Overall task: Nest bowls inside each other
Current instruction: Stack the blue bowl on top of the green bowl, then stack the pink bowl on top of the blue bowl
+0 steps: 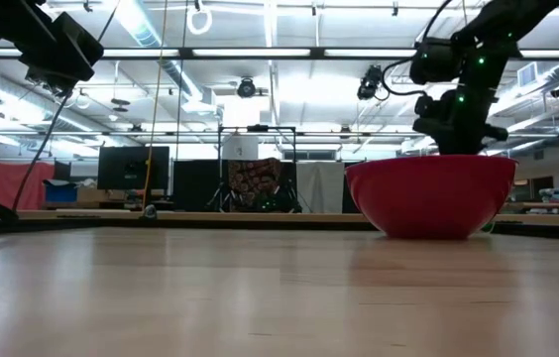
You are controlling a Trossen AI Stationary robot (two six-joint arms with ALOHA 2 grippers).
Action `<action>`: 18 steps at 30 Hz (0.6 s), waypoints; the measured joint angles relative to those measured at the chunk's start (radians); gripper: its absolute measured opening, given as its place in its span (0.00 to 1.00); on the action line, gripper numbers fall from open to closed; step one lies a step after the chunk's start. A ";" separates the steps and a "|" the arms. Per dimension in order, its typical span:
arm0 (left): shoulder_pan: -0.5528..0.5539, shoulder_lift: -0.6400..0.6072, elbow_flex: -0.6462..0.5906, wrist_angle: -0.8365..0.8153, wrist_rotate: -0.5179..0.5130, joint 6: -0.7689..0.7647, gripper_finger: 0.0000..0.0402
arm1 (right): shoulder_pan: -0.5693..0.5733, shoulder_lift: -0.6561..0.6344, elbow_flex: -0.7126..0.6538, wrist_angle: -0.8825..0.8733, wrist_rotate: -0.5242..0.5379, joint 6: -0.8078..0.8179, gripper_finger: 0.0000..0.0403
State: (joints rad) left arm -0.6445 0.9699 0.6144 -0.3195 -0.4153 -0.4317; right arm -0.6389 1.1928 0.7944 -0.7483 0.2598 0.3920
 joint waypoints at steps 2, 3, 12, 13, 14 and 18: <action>0.000 0.000 0.000 0.000 -0.012 0.000 0.48 | 0.000 0.000 0.000 -0.003 -0.011 -0.015 0.23; 0.000 0.000 0.000 0.000 -0.016 0.001 0.48 | 0.000 0.000 0.003 -0.009 -0.015 -0.023 0.26; 0.000 0.000 0.000 0.000 -0.019 0.000 0.48 | 0.004 0.000 0.200 -0.320 0.121 0.054 0.49; 0.000 0.000 0.000 0.000 -0.018 0.000 0.48 | 0.010 0.000 0.224 -0.350 0.136 0.060 0.50; 0.000 0.000 0.000 0.001 -0.018 0.000 0.48 | 0.019 0.000 0.244 -0.374 0.148 0.066 0.51; 0.000 0.000 0.000 0.001 -0.009 -0.003 0.48 | 0.065 -0.001 0.278 -0.392 0.155 0.069 0.51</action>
State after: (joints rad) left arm -0.6445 0.9699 0.6144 -0.3187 -0.4247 -0.4347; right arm -0.5735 1.1919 1.0725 -1.1400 0.4146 0.4611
